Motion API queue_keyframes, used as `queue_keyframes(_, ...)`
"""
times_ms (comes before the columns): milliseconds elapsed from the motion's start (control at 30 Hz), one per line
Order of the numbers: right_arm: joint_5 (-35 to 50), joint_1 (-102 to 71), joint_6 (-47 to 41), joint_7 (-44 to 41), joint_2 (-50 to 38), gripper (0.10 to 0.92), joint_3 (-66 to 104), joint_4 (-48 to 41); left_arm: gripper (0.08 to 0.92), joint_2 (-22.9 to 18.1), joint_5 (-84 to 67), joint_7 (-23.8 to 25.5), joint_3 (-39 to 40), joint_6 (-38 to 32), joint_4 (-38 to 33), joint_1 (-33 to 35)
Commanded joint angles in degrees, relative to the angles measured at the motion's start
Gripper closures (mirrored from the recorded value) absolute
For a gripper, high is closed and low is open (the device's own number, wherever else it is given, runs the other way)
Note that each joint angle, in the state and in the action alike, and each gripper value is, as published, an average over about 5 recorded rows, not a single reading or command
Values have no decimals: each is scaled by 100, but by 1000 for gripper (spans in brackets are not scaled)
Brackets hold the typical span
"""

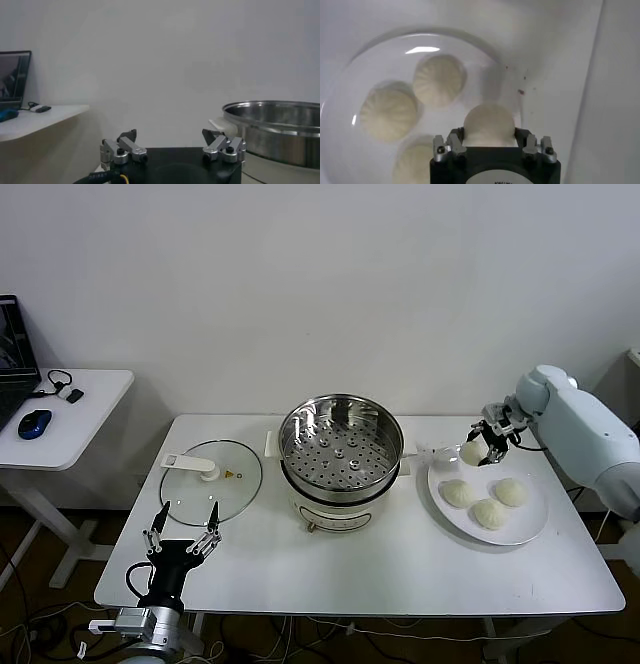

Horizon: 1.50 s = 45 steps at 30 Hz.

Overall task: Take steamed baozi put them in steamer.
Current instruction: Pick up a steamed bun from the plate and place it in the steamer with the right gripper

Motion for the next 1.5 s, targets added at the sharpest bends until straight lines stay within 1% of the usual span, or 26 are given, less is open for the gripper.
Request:
queue_keyframes(33, 911, 1300, 133, -111, -751, 355, -1670, 2076, 177, -9, 9, -2, 12, 8, -4, -3)
queue_keyframes(200, 1400, 2277, 243, -133, -695, 355, -2443, 2522, 177, -17, 16, -3, 22, 14, -42, 5)
queue_keyframes(367, 1713, 3082, 370, -136, -347, 355, -3008, 2782, 177, -23, 31, -6, 32, 19, -72, 10)
queue_keyframes(467, 1716, 3292, 446, -145, -17, 355, -3162, 2838, 177, -31, 50, -8, 36, 19, -97, 12)
queue_keyframes(600, 1459, 3256, 561, -147, 491, 355, -3174, 2753, 177, -36, 83, -9, 31, 21, -143, 20)
queue_keyframes(767, 1014, 2875, 705, -136, 1118, 357, -3000, 2432, 177, -12, 126, -8, 12, 10, -198, 48)
queue_keyframes(1067, 324, 2175, 966, -71, 2164, 355, -2746, 1366, 177, -20, 124, -10, 0, 11, -253, 83)
queue_keyframes(1267, -220, 1690, 1101, -30, 2635, 355, -2462, 779, 177, -18, 119, -10, 1, 51, -291, 54)
queue_keyframes(1500, -576, 1363, 1204, 3, 2994, 355, -2166, 270, 177, -21, 118, -10, -8, 47, -310, 90)
